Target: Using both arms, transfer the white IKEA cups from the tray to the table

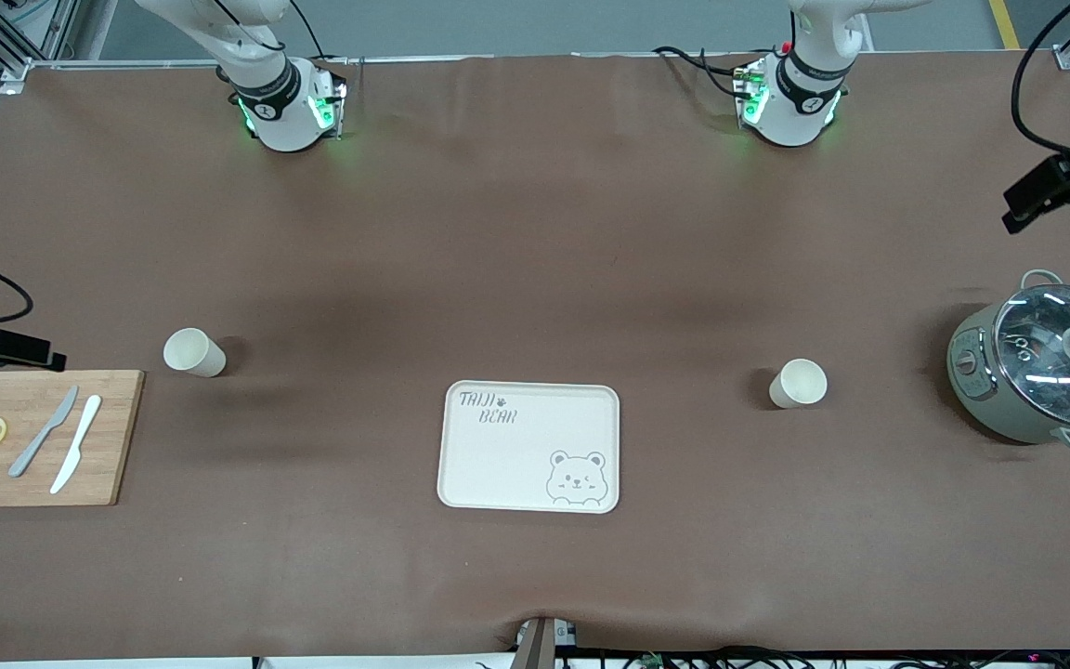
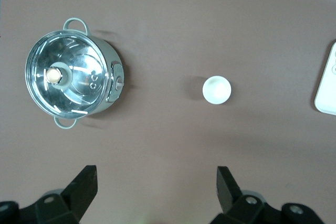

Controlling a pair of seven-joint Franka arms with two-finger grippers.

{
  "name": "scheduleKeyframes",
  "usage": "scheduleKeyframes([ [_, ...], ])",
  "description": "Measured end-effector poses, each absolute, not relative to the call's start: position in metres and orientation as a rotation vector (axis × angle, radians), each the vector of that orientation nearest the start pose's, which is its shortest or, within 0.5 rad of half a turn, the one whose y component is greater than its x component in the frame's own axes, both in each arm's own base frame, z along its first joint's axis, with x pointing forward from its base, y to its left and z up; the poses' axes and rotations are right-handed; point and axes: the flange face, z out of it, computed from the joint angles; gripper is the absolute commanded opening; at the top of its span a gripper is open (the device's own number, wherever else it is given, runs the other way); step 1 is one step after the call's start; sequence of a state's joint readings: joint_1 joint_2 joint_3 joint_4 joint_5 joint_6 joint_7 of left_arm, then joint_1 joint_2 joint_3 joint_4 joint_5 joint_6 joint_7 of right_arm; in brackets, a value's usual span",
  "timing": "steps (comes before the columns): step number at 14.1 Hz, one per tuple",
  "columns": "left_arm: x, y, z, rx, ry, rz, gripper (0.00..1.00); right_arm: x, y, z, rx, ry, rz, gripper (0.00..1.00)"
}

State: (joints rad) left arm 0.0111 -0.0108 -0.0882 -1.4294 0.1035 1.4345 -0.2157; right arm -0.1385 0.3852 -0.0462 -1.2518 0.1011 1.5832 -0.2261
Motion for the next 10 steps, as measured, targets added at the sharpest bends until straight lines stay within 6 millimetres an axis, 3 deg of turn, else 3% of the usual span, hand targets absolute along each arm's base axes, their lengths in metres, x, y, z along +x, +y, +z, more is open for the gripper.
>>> scheduleKeyframes([
  [2, 0.526, -0.034, 0.681, -3.036, -0.217, -0.051, 1.0, 0.647, -0.095, 0.581, -3.061, -0.088, -0.007, 1.0],
  [6, 0.514, -0.027, 0.67, -3.09, -0.216, -0.074, 1.0, 0.597, -0.088, 0.648, -3.085, -0.107, -0.001, 1.0],
  [8, 0.513, -0.024, 0.669, -3.095, -0.22, -0.07, 1.0, 0.582, -0.076, 0.659, -3.119, -0.108, 0.006, 1.0],
  [10, 0.514, -0.025, 0.664, -3.099, -0.218, -0.056, 1.0, 0.57, -0.068, 0.653, -3.125, -0.031, 0.041, 1.0],
])
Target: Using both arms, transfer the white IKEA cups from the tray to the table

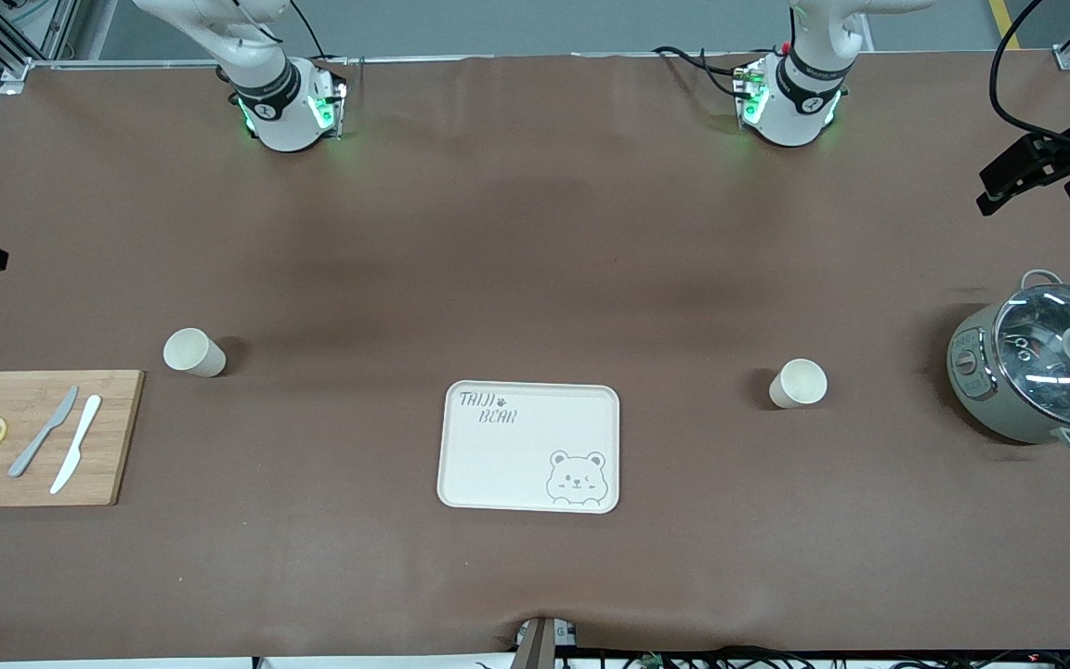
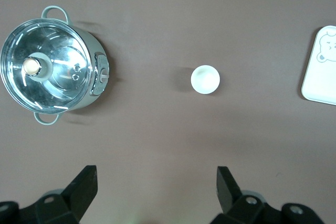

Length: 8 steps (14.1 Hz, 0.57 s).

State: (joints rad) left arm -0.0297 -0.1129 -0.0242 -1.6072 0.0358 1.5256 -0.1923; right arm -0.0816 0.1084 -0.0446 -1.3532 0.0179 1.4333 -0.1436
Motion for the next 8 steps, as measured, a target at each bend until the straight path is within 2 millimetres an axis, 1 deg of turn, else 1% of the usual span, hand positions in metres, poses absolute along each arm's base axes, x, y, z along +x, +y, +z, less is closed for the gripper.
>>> scheduleKeyframes([
  [3, 0.518, -0.026, 0.654, -3.101, -0.214, -0.029, 1.0, 0.556, -0.066, 0.641, -3.126, 0.019, 0.013, 1.0],
  [6, 0.521, -0.029, 0.649, -3.101, -0.202, -0.017, 1.0, 0.54, -0.057, 0.639, -3.123, 0.047, 0.018, 1.0],
  [8, 0.522, -0.029, 0.651, -3.102, -0.202, -0.029, 1.0, 0.533, -0.054, 0.638, -3.12, 0.136, 0.023, 1.0],
])
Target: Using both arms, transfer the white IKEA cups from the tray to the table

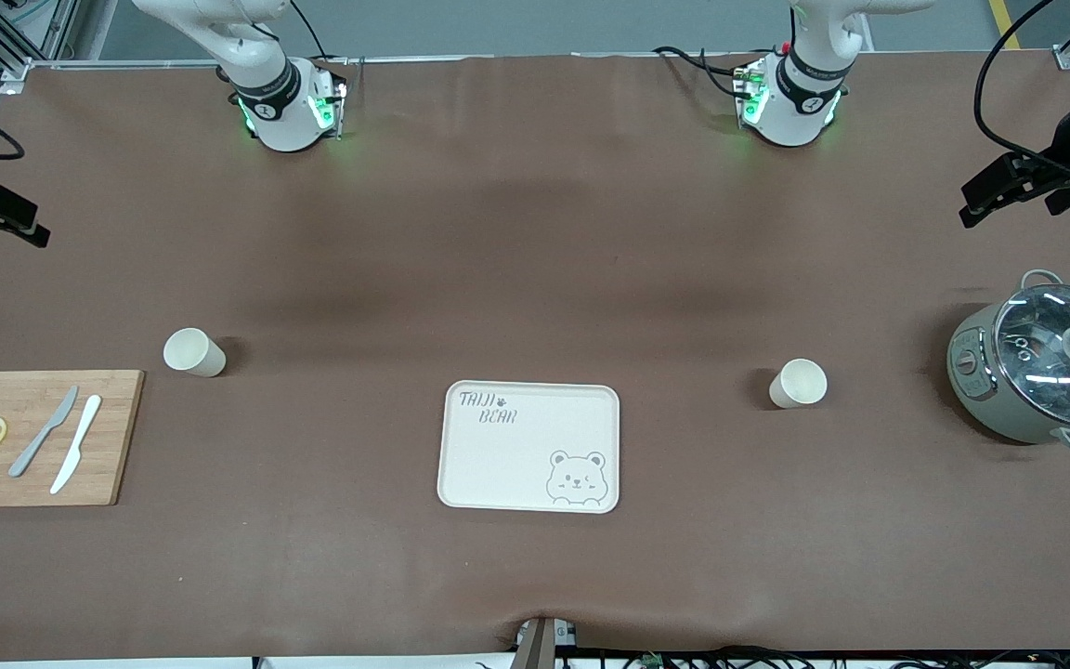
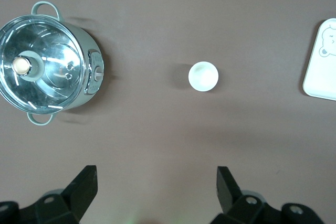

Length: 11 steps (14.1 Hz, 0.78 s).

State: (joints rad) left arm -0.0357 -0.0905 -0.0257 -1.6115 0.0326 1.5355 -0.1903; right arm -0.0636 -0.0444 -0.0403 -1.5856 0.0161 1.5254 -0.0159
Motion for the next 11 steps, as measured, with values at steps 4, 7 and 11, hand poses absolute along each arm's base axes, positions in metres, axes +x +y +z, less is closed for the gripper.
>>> scheduleKeyframes([
  [4, 0.522, -0.029, 0.652, -3.102, -0.203, -0.034, 1.0, 0.532, -0.056, 0.648, -3.13, 0.198, -0.017, 1.0],
  [7, 0.522, -0.03, 0.652, -3.103, -0.2, -0.034, 1.0, 0.53, -0.057, 0.65, -3.13, 0.213, -0.004, 1.0],
  [11, 0.524, -0.032, 0.649, -3.103, -0.195, -0.03, 1.0, 0.531, -0.057, 0.656, -3.13, 0.213, -0.034, 1.0],
])
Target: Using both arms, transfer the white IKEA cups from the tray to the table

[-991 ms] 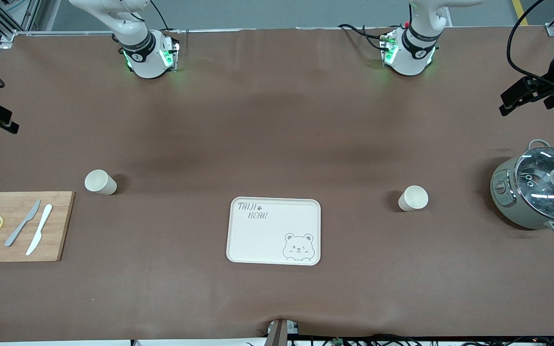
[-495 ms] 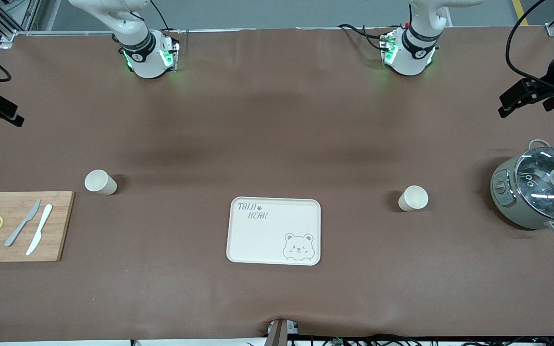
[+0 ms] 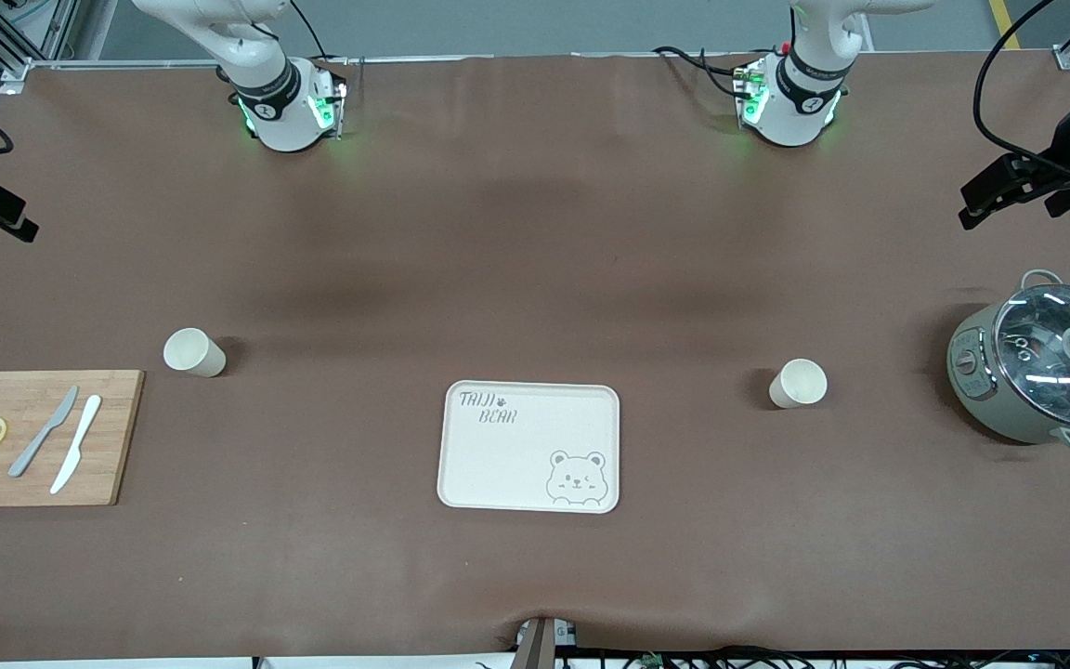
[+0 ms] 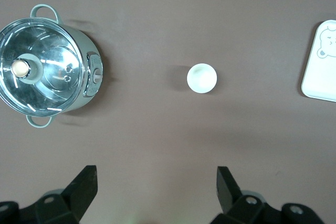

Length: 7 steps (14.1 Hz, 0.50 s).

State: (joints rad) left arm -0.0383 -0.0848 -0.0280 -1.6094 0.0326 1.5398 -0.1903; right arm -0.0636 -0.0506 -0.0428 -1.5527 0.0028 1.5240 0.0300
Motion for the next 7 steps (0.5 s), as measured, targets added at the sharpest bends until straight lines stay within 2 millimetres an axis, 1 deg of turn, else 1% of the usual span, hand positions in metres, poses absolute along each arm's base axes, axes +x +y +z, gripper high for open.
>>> scheduleKeyframes([
  [3, 0.5241, -0.032, 0.6491, -3.103, -0.194, -0.03, 1.0, 0.532, -0.0571, 0.6678, -3.13, 0.213, -0.074, 1.0],
  [5, 0.5234, -0.0319, 0.6498, -3.102, -0.195, -0.026, 1.0, 0.5324, -0.0571, 0.6686, -3.131, 0.213, -0.076, 1.0],
  [7, 0.5232, -0.0319, 0.6549, -3.103, -0.195, -0.041, 1.0, 0.5328, -0.0571, 0.6679, -3.131, 0.213, -0.074, 1.0],
])
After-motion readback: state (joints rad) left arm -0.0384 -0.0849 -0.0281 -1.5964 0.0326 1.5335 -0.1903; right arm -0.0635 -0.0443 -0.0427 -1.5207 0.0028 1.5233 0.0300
